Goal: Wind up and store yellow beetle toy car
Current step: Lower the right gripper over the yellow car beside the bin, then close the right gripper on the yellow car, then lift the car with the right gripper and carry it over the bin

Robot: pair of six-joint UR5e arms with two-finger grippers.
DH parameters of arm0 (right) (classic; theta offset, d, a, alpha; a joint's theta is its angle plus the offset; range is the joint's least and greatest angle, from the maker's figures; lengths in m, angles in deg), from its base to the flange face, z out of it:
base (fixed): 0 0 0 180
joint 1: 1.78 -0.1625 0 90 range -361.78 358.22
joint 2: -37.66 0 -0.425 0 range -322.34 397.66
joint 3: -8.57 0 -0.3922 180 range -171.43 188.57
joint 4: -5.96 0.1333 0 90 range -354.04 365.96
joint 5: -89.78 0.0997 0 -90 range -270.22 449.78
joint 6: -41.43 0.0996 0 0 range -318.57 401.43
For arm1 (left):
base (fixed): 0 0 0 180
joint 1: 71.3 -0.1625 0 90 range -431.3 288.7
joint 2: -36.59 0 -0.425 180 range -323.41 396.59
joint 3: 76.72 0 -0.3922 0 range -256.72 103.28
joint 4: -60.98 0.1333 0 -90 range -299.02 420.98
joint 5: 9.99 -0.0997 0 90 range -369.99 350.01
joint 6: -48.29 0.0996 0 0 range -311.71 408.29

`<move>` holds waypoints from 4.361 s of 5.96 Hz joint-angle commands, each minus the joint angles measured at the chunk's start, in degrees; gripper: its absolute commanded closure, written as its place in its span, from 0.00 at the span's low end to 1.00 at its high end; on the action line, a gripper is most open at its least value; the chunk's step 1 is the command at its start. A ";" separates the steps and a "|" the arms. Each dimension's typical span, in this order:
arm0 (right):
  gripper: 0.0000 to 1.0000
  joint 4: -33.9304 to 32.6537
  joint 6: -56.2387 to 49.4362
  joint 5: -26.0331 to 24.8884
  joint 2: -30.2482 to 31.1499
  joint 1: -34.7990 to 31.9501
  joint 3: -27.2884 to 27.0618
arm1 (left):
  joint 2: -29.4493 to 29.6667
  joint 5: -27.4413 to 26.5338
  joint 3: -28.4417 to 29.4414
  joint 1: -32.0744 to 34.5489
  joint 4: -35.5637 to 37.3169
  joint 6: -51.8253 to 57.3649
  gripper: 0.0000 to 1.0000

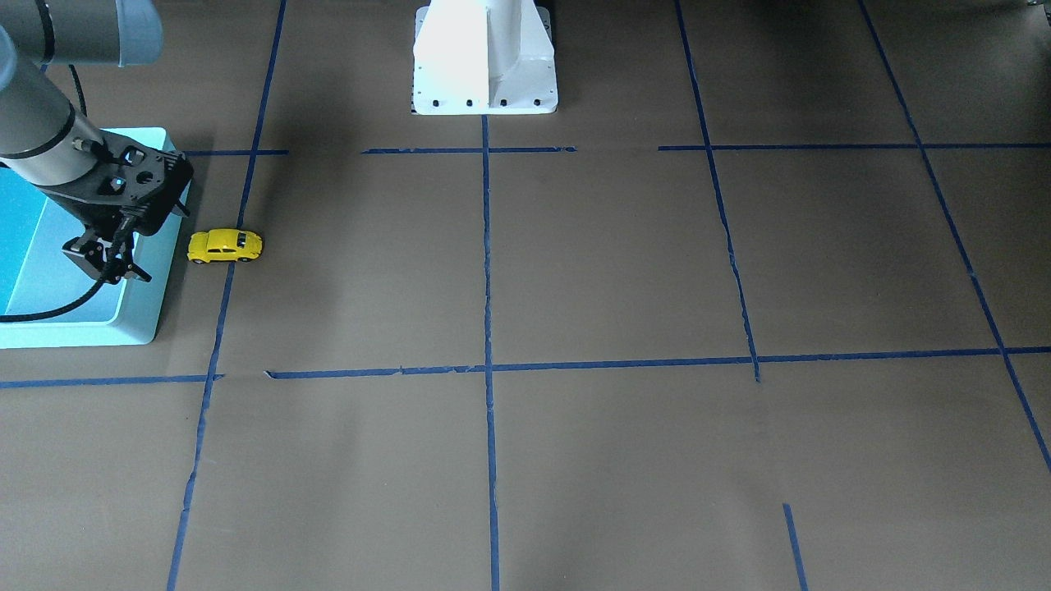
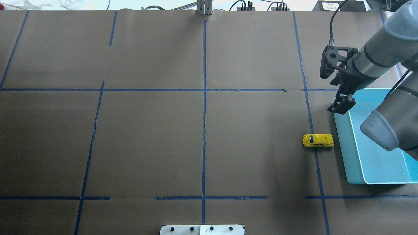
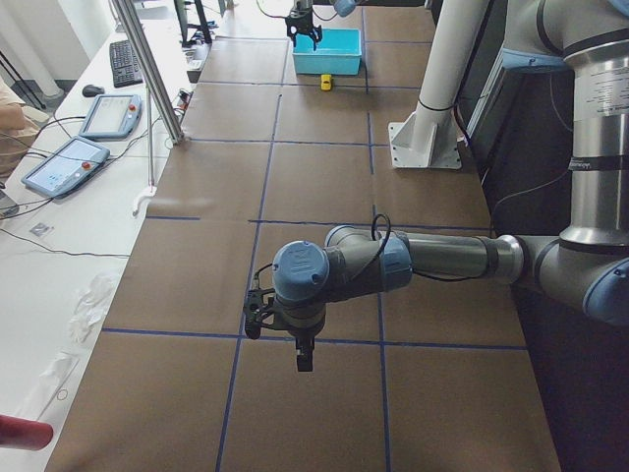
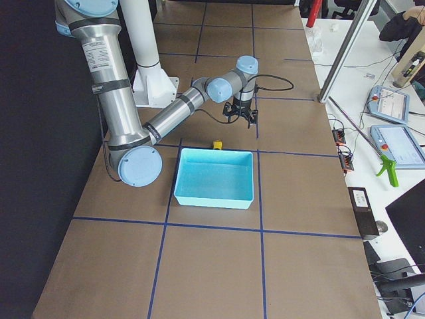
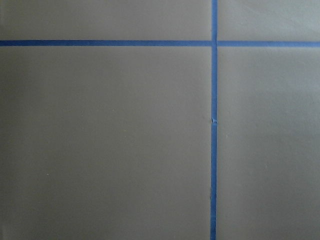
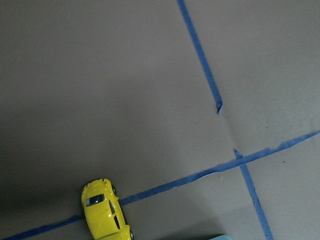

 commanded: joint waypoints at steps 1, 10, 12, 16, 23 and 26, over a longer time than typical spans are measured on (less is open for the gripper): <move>0.00 8.60 -0.40 -4.45 5.21 6.23 0.34 | -0.31 -0.06 1.78 -0.53 -6.14 -4.46 0.00; 0.00 19.35 0.13 -4.83 9.46 13.63 7.38 | 0.47 0.99 6.97 -0.53 -15.50 -4.90 0.00; 0.00 19.53 0.31 -5.00 9.46 13.81 7.39 | 0.65 1.08 6.20 -0.62 -18.58 -4.90 0.00; 1.00 19.71 -0.13 -4.04 9.72 13.37 3.08 | 0.65 1.08 6.81 -0.62 -20.43 -4.73 0.00; 1.00 12.58 -5.19 11.68 22.22 -10.23 -14.65 | 1.09 1.17 6.80 -1.76 -22.01 -4.73 0.00; 1.00 18.52 -21.93 9.43 30.98 -13.88 -5.77 | 1.88 1.17 6.80 -2.56 -22.01 -4.73 0.00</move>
